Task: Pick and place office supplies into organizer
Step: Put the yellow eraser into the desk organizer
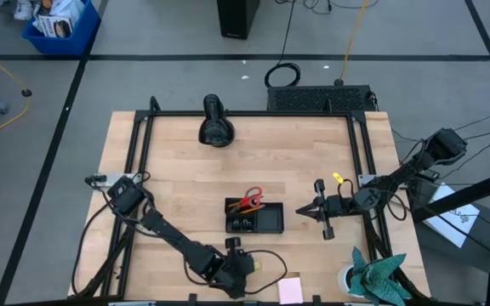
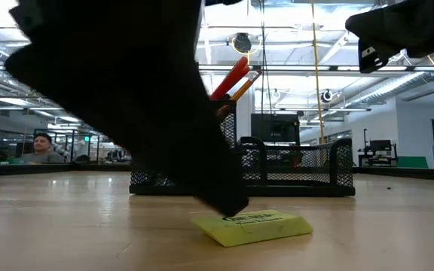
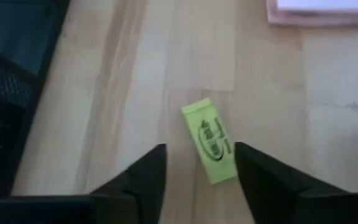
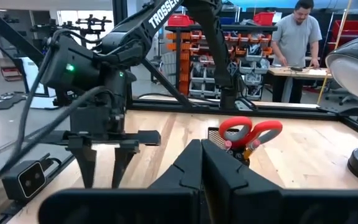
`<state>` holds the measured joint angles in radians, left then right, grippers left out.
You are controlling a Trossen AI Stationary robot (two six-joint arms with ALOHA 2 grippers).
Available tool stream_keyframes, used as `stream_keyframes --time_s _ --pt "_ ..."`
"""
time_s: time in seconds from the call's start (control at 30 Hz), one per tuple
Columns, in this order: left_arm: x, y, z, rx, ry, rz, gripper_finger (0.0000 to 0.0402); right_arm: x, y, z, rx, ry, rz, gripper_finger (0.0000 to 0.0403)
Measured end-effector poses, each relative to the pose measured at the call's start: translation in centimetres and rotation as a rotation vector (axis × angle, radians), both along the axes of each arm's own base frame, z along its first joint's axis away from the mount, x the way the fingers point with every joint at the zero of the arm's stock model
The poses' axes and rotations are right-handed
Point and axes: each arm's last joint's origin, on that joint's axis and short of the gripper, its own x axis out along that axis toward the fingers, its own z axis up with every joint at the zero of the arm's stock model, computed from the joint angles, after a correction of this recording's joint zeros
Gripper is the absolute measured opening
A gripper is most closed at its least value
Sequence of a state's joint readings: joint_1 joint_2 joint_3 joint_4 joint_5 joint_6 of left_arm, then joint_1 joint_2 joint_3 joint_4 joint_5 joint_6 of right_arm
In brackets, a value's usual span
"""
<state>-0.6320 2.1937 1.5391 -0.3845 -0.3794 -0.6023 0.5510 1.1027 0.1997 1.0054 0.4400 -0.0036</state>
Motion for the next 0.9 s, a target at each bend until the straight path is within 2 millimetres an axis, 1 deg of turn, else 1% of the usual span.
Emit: stream_keyframes --time_s 0.1,0.2,0.3,0.37,0.57,0.63,0.73,0.9 --pt "0.3 0.2 0.1 -0.02 -0.012 0.027 0.0233 0.0 0.0 0.0 0.003 0.001 0.0 0.0" --pt "0.5 0.5 0.1 -0.036 -0.009 0.043 0.026 0.0 0.0 0.0 0.016 0.005 0.0 0.0" --pt "0.8 0.6 -0.4 -0.06 -0.005 0.057 0.0269 0.0 0.0 -0.1 0.015 0.009 0.0 0.0" --pt "0.8 0.5 -1.4 -0.054 0.02 0.057 0.027 0.0 0.0 -0.1 0.014 0.01 0.0 0.0" --pt "0.7 0.2 -2.9 -0.046 0.043 0.065 0.0271 0.0 0.0 -0.2 0.009 0.019 0.0 0.0" --pt "0.6 0.2 -3.1 -0.036 0.054 0.066 0.0265 0.0 0.0 -0.2 0.008 0.02 0.0 0.0" --pt "0.5 0.2 -3.2 -0.027 0.069 0.063 0.0238 0.0 0.0 -0.2 0.007 0.021 0.0 0.0" --pt "0.4 0.2 -3.3 -0.041 0.103 0.028 0.0157 0.0 0.0 -0.2 0.007 0.021 0.0 0.0"
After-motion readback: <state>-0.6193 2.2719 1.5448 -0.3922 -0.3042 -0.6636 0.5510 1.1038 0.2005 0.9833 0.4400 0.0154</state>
